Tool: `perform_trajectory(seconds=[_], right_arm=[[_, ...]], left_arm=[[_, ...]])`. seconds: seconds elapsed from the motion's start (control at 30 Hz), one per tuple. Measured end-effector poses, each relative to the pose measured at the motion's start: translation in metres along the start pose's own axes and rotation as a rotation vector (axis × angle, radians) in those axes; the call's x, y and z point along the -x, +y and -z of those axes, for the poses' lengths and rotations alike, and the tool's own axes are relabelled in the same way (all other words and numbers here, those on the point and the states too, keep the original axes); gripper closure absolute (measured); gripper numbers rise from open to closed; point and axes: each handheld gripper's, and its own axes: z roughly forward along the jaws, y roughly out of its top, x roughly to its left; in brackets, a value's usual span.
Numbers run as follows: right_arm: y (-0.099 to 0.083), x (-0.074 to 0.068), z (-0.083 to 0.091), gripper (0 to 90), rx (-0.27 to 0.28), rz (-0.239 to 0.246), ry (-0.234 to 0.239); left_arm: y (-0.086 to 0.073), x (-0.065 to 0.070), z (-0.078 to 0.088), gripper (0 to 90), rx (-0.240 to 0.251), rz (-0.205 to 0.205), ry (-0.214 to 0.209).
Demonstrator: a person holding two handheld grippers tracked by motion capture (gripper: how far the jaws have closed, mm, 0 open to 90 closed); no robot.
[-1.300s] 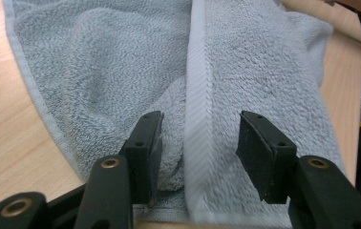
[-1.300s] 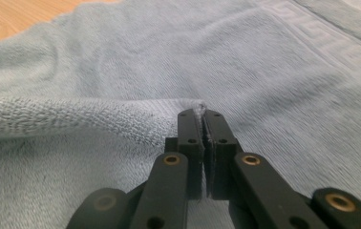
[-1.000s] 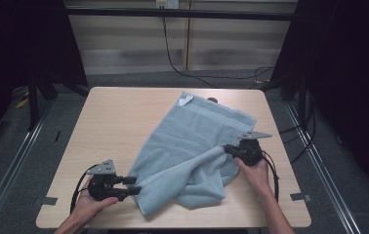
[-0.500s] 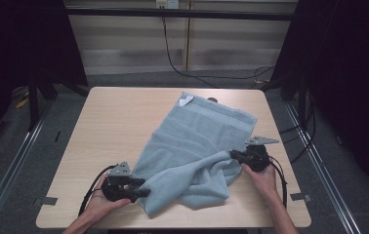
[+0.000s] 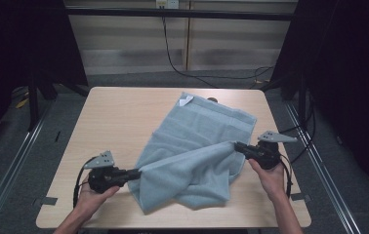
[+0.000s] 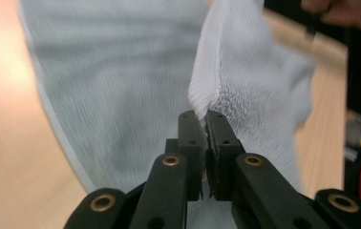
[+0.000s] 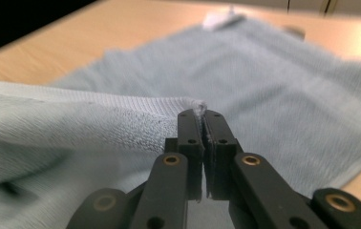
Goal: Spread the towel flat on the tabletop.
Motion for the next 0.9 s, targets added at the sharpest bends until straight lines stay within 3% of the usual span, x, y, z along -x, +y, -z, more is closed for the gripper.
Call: perform_trajectory(seconds=[0.1, 0.2, 0.4, 0.5, 0.67, 0.77, 0.83, 0.9], right_arm=[[0.024, -0.006, 0.019, 87.0, 0.076, 0.016, 0.012], [0.049, -0.014, 0.04, 87.0, 0.152, 0.04, 0.026], [0.084, -0.035, 0.077, 87.0, 0.266, 0.108, 0.056], [0.1, -0.044, 0.091, 87.0, 0.305, 0.142, 0.063], [0.124, -0.05, 0.103, 87.1, 0.375, 0.152, 0.082], [0.123, -0.056, 0.108, 87.1, 0.394, 0.161, 0.114], [0.113, -0.059, 0.107, 87.0, 0.372, 0.164, 0.128], [0.09, -0.064, 0.104, 87.0, 0.312, 0.165, 0.141]], left_arm=[[0.027, -0.001, 0.017, 86.2, 0.103, -0.009, 0.011], [0.048, 0.002, 0.031, 86.2, 0.174, -0.031, 0.016], [0.083, 0.01, 0.064, 86.2, 0.281, -0.095, 0.059], [0.098, 0.011, 0.075, 86.2, 0.319, -0.105, 0.075], [0.12, 0.016, 0.09, 86.1, 0.411, -0.126, 0.092], [0.117, 0.019, 0.096, 86.0, 0.402, -0.139, 0.089], [0.102, 0.019, 0.097, 86.0, 0.363, -0.134, 0.086], [0.084, 0.017, 0.095, 85.9, 0.326, -0.124, 0.079]])
